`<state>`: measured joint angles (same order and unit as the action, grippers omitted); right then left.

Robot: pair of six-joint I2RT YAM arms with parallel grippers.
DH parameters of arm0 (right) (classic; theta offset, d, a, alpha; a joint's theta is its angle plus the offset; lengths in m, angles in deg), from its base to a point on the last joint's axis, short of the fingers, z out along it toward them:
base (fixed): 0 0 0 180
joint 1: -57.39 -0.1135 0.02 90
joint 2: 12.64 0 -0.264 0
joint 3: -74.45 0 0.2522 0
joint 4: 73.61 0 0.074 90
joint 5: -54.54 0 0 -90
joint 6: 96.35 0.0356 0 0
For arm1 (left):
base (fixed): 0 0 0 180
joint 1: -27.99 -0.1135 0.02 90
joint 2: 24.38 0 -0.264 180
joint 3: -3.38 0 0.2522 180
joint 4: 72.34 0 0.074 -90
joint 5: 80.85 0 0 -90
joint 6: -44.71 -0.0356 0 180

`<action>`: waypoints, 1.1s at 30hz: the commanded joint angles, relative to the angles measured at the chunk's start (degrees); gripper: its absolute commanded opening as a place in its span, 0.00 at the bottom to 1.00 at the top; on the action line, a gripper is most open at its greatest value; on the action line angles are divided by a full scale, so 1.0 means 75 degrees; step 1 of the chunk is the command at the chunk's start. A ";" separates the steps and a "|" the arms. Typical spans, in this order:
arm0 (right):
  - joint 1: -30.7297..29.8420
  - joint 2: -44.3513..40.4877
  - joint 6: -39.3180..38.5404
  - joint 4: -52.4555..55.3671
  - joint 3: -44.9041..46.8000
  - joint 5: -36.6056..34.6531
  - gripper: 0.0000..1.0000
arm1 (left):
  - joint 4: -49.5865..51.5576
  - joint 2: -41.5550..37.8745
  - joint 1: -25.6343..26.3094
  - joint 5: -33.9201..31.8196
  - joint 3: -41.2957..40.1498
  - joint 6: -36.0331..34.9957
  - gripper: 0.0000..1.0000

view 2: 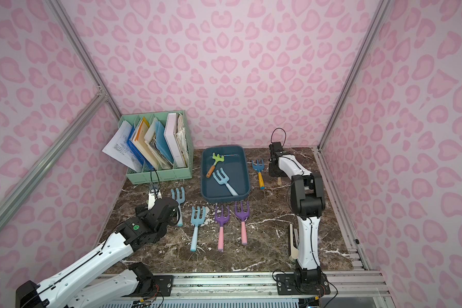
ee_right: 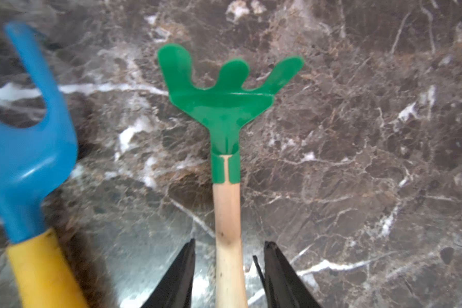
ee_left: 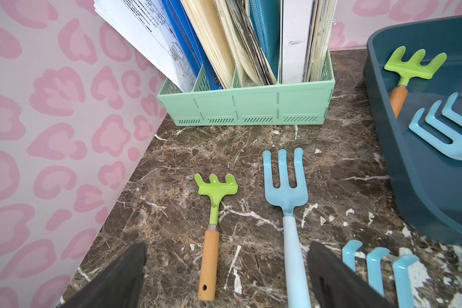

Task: Take the hand rake out of the storage box
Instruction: Adjust the rake at the center of the board.

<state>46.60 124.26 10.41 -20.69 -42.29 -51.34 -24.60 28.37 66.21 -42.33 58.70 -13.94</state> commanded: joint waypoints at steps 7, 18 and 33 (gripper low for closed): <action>0.0109 0.0109 -0.0017 -0.0055 0.0056 -0.0079 0.30 | -0.0137 0.0030 -0.0004 0.0315 0.0037 -0.0101 0.98; 0.0334 -0.0052 -0.0494 -0.0486 0.0310 0.0780 0.21 | -0.0510 -0.0322 -0.0001 0.1099 -0.0023 -0.0266 0.98; 0.0197 0.0277 -0.0709 -0.0275 -0.0191 0.0792 0.40 | -0.0962 0.0146 0.0002 0.1949 0.0299 -0.0162 0.98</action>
<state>48.26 126.47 5.21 -22.83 -43.27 -44.30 -29.65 28.61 66.21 -29.92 60.08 -15.40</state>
